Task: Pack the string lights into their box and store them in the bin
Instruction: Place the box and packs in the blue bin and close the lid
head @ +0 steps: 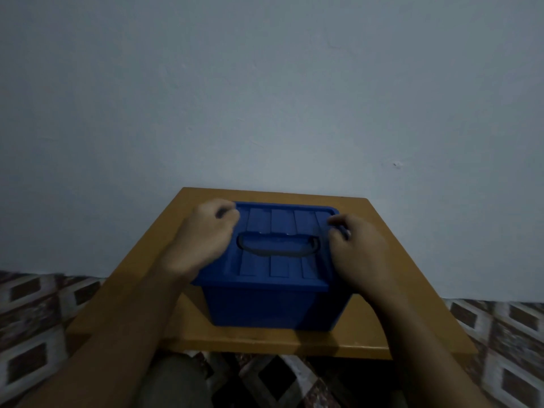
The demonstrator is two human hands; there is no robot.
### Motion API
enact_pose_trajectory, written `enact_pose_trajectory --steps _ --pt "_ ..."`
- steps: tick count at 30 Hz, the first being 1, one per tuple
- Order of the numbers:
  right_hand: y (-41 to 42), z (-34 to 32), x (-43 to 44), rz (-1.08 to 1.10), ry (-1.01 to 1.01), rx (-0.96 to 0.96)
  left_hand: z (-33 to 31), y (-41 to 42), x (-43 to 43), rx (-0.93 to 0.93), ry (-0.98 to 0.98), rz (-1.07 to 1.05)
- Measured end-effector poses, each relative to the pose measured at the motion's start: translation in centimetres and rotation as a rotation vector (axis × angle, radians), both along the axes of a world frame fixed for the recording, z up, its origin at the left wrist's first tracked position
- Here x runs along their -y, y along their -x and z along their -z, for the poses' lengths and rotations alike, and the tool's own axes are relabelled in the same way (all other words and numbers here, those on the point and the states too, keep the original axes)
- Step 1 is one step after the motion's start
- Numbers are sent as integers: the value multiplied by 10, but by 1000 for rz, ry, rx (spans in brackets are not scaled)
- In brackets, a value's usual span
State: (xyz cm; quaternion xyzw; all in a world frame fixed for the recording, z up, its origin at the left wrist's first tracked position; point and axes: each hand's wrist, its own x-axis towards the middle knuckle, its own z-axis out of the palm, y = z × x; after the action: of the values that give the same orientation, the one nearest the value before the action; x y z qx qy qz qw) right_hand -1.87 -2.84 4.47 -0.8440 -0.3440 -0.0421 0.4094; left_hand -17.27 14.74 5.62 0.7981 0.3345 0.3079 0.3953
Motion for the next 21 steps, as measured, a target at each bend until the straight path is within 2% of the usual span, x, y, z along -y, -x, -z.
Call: enact_pose_trajectory --steps 3,5,7,9,14,18,20,21 --pt "-15 3 14 39 2 -257 8 13 -19 -116 63 -105" --pt "-21 8 21 35 9 -533 14 18 -24 -158 256 -126" --pt "-23 12 26 16 -13 -787 16 22 -23 -86 522 -114" --pt "-24 13 28 -4 -71 -878 17 24 -21 -12 646 -116" --pt "-26 9 25 54 -171 -656 15 23 -20 135 567 -205" --pt "-21 6 19 93 -224 -518 10 23 -19 105 404 -188" --pt "-21 9 20 126 -242 -437 8 25 -21 137 426 -174" --pt "-22 10 22 126 -279 -456 8 25 -22 153 468 -166"
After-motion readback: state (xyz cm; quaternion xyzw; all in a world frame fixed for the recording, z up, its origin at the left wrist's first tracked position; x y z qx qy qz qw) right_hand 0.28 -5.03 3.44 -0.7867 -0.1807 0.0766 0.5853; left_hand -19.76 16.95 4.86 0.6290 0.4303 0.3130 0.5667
